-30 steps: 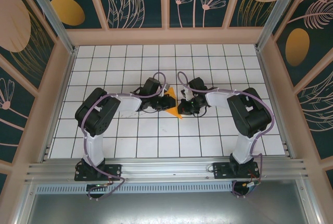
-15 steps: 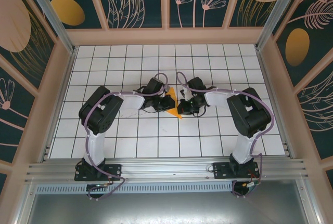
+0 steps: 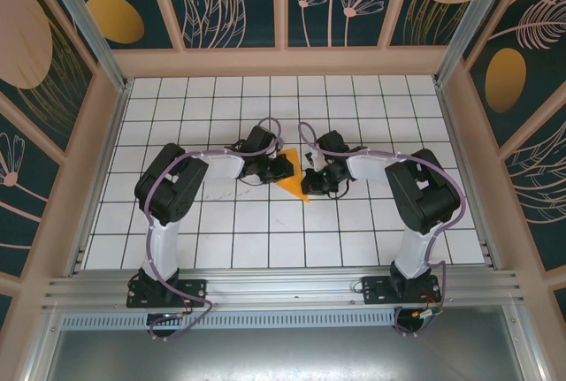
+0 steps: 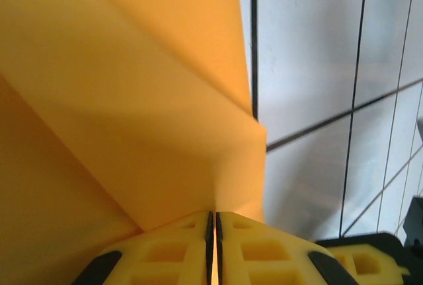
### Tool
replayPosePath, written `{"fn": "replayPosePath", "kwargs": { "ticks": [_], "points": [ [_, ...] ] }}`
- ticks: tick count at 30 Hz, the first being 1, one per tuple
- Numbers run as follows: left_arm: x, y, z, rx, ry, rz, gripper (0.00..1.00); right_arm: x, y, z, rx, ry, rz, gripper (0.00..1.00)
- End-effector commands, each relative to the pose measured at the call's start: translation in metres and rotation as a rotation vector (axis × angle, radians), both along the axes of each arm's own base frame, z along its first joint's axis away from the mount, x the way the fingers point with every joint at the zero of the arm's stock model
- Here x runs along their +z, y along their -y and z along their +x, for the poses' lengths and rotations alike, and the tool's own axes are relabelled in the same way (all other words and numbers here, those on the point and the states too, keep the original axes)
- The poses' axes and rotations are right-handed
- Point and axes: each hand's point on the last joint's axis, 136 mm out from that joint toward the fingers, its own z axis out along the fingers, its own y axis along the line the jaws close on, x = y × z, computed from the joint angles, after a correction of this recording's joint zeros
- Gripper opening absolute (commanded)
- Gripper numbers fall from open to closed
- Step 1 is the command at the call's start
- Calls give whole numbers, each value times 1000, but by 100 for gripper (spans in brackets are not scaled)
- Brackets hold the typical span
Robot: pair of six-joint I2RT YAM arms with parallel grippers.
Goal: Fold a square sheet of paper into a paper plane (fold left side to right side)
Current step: Fourth fold the wing at the center of the table.
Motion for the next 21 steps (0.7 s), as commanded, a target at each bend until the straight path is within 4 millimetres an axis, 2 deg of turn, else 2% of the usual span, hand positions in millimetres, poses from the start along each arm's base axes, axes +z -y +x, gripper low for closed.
{"fn": "replayPosePath", "kwargs": {
  "ticks": [1,13,21],
  "points": [
    [-16,-29,28,81,37,91,13,-68,67,-48,-10,-168,-350,0],
    [-23,-63,60,138,74,134,13,-67,67,-50,-8,-176,-348,0],
    [-19,-77,84,163,99,154,14,-68,68,-53,-5,-182,-353,0]
  ]
}}
